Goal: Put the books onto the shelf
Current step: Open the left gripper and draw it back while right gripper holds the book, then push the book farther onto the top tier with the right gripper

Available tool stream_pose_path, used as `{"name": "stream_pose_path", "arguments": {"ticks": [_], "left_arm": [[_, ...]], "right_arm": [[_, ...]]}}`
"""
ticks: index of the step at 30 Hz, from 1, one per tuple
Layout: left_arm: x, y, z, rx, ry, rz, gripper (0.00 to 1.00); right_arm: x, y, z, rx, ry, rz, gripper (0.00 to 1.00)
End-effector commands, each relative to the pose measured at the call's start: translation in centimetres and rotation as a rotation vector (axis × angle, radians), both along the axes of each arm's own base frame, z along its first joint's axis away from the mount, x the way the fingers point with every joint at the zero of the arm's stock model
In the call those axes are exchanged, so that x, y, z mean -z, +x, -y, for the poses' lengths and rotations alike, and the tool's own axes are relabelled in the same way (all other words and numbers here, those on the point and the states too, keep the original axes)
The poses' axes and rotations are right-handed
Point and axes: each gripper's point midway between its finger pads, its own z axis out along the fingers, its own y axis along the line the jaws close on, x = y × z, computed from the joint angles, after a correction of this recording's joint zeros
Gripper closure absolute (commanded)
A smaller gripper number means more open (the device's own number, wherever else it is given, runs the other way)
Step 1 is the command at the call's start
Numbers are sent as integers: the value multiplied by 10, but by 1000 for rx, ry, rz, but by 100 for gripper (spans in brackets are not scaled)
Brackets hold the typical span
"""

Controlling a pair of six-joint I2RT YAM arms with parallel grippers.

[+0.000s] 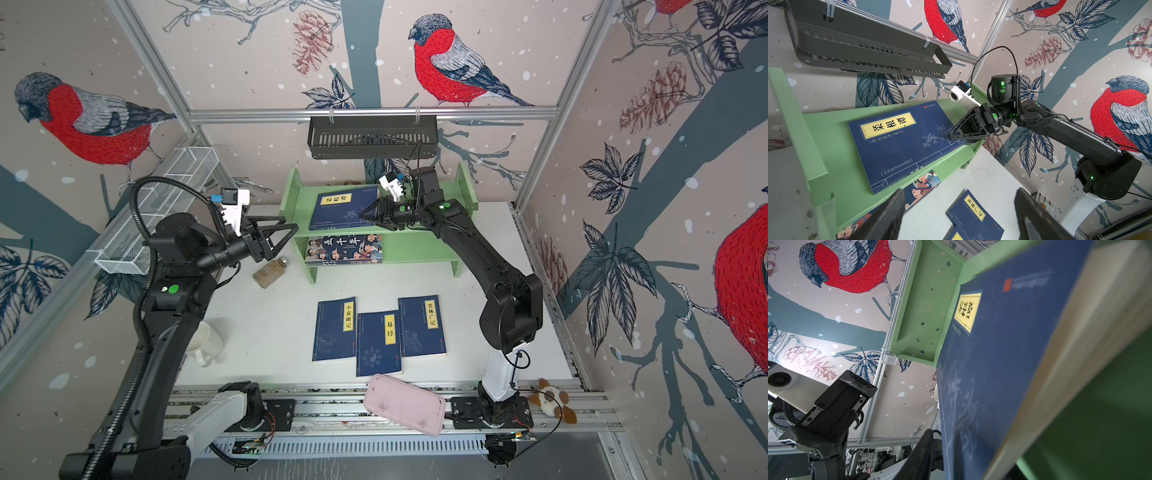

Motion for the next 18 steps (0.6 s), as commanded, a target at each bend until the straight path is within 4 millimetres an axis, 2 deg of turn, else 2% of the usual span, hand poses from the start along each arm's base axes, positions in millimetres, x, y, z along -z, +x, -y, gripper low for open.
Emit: {"name": "stream_pose_path", "arguments": {"ticks": [1, 3, 7, 12, 18], "left_arm": [[-9, -4, 2, 24, -6, 45, 17], [-8, -5, 3, 27, -5, 45, 17], [-6, -6, 2, 26, 2, 45, 17], [-3, -5, 2, 21, 16, 45, 16], [1, -3, 1, 12, 24, 35, 16]], "right_arm": [[9, 7, 9, 55, -97, 29, 53], [12, 13, 17, 100, -156, 40, 49], [20, 21, 32, 174, -267, 57, 49], [17, 34, 45, 257, -358, 127, 48], [16, 53, 47, 298, -381, 166, 48]]}}
